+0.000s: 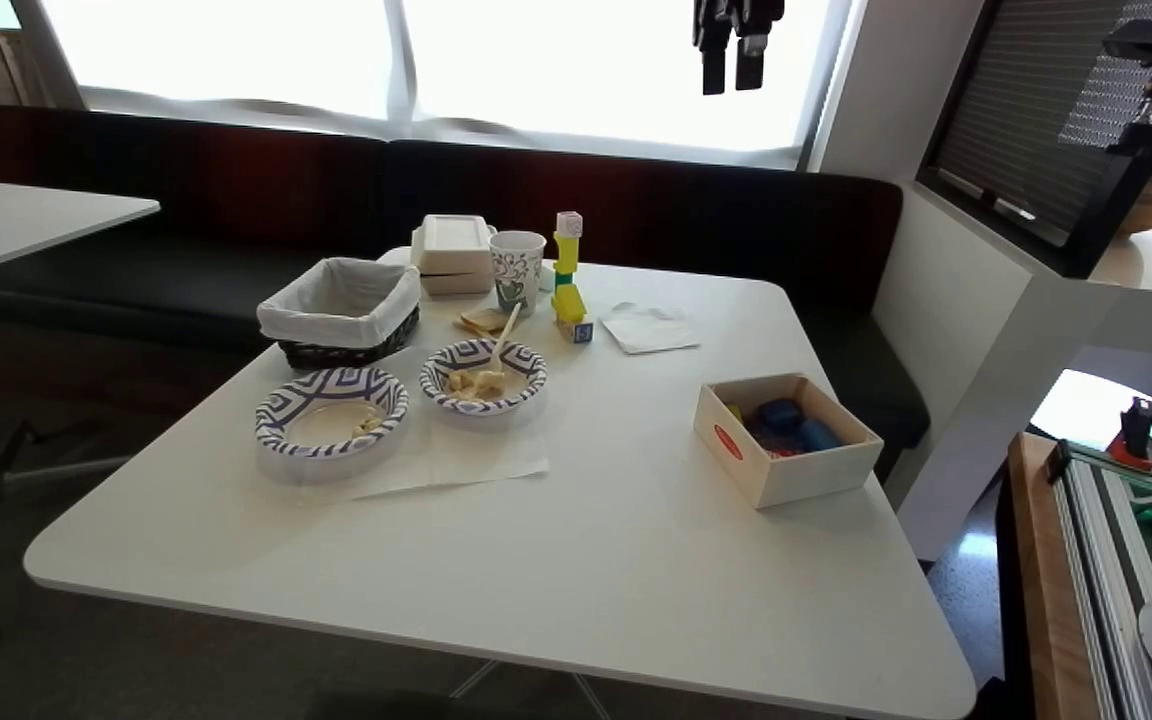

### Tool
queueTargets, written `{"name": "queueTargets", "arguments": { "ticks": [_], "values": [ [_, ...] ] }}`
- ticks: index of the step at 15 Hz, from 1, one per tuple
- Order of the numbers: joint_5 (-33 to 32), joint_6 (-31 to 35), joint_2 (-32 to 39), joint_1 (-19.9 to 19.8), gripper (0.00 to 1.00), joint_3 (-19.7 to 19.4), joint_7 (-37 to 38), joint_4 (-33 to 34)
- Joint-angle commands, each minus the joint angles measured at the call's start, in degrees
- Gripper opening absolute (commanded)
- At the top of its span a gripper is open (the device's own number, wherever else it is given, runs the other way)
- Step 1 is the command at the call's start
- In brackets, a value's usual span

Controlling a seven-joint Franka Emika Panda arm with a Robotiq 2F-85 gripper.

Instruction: Move the wooden box to the right

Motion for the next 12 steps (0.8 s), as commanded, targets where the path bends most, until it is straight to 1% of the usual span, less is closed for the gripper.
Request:
{"name": "queueTargets", "arguments": {
  "ticks": [1,4,5,7,10,12],
  "values": [
    [0.07,-0.18,0.00,-1.28,1.00,1.31,-0.04,0.44],
    [0.07,-0.09,-0.55,-1.17,1.00,1.56,0.06,0.73],
    [-0.94,2.37,-0.95,-1.01,1.00,1.77,-0.20,-0.43],
    [-3.61,9.40,-1.54,-0.96,1.00,2.17,-0.76,-4.54],
    [-5.09,16.77,-0.13,-0.97,1.00,2.53,-0.48,-9.99],
    [-4.78,21.27,1.01,-0.92,1.00,2.79,-0.85,-13.86]
  ]
}}
